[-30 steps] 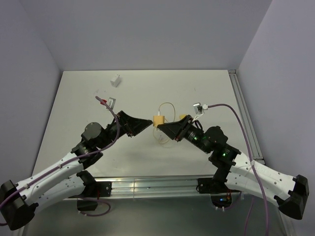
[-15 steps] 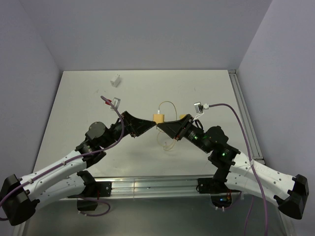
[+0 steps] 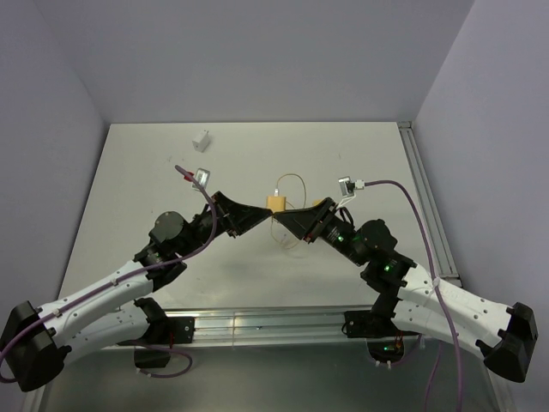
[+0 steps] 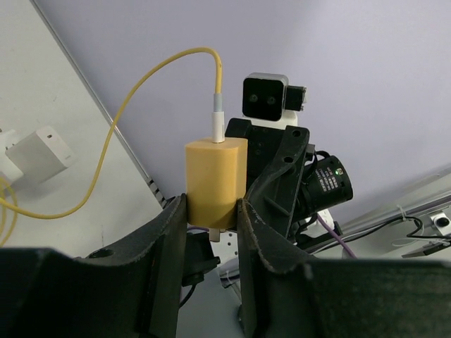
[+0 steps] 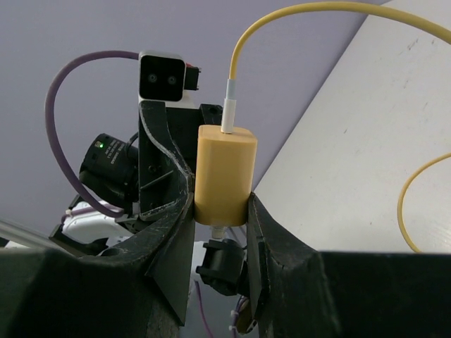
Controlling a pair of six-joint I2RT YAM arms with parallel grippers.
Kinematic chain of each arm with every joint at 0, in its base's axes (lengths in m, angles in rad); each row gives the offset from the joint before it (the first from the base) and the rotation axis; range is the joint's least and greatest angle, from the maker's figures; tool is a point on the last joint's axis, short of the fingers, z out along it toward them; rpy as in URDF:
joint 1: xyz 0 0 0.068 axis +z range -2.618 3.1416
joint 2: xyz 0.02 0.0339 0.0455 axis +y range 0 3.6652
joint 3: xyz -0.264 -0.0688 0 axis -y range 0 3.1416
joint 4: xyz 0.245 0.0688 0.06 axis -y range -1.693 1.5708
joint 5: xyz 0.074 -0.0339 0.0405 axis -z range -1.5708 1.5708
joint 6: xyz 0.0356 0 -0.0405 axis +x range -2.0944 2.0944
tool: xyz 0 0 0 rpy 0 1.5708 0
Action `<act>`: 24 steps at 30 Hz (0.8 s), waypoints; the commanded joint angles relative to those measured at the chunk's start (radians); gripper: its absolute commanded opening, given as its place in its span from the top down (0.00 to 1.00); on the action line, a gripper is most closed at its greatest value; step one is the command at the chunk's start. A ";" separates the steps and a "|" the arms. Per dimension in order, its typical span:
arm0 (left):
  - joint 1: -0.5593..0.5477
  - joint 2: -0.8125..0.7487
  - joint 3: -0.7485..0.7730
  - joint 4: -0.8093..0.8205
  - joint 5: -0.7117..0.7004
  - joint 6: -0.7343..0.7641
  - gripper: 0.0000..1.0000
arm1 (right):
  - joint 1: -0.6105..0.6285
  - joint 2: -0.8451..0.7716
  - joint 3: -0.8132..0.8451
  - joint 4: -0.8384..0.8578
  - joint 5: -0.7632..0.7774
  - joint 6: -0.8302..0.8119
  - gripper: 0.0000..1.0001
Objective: Insert the plug
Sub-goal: Adjust the plug.
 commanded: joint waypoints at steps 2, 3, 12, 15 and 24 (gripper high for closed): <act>-0.012 -0.018 0.046 0.006 0.044 0.004 1.00 | 0.002 0.004 0.045 -0.050 -0.031 -0.034 0.88; -0.012 -0.031 0.053 -0.009 0.038 0.013 1.00 | 0.002 -0.004 0.058 -0.071 -0.028 -0.044 0.73; -0.009 -0.097 0.095 -0.203 -0.019 0.165 1.00 | -0.073 -0.084 0.109 -0.305 -0.092 -0.111 0.21; -0.005 -0.079 0.125 -0.223 0.065 0.209 1.00 | -0.140 -0.101 0.111 -0.312 -0.219 -0.136 0.22; -0.003 -0.018 0.198 -0.302 0.275 0.324 1.00 | -0.274 -0.041 0.216 -0.440 -0.572 -0.312 0.26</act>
